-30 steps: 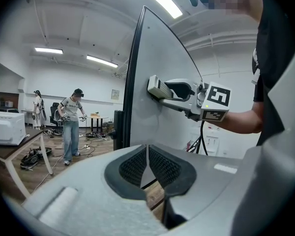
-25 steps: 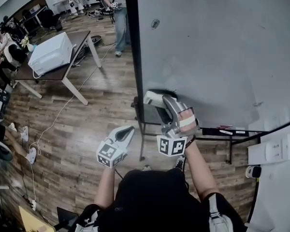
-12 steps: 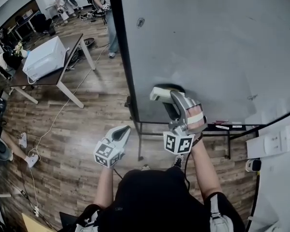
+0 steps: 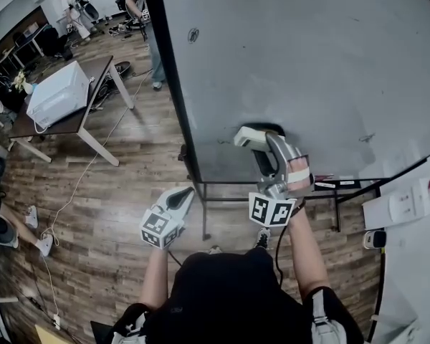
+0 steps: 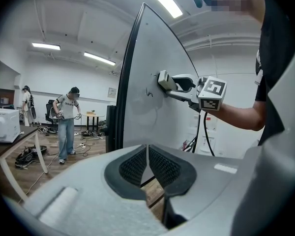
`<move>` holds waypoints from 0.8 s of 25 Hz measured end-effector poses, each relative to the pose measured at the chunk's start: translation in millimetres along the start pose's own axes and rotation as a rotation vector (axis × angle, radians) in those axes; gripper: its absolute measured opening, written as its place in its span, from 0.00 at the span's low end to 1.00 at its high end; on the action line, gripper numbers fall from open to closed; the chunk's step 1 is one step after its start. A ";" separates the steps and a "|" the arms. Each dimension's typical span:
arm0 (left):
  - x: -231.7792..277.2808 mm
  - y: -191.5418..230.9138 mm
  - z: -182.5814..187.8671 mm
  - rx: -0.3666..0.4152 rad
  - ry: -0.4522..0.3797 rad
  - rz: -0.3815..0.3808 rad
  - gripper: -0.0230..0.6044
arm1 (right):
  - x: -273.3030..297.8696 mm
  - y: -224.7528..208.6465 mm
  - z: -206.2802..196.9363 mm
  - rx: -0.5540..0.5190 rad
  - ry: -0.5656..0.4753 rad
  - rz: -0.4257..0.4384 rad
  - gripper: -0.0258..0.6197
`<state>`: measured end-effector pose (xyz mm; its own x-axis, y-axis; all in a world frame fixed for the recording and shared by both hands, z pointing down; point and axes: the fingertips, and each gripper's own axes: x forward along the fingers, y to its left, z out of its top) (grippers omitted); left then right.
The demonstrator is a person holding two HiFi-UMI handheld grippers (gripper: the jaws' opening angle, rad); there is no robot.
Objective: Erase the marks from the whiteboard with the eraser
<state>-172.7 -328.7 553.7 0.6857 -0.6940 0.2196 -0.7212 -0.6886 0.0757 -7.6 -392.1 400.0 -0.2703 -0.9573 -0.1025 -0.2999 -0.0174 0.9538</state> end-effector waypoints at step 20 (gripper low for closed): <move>-48.4 34.4 -22.1 -0.055 0.007 0.123 0.08 | 32.7 25.6 106.0 -0.039 -0.219 0.050 0.43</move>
<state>-232.8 -314.1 567.2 0.5916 -0.7707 0.2368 -0.8040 -0.5859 0.1016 -121.1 -393.3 391.2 -0.4772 -0.8719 -0.1095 -0.2468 0.0134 0.9690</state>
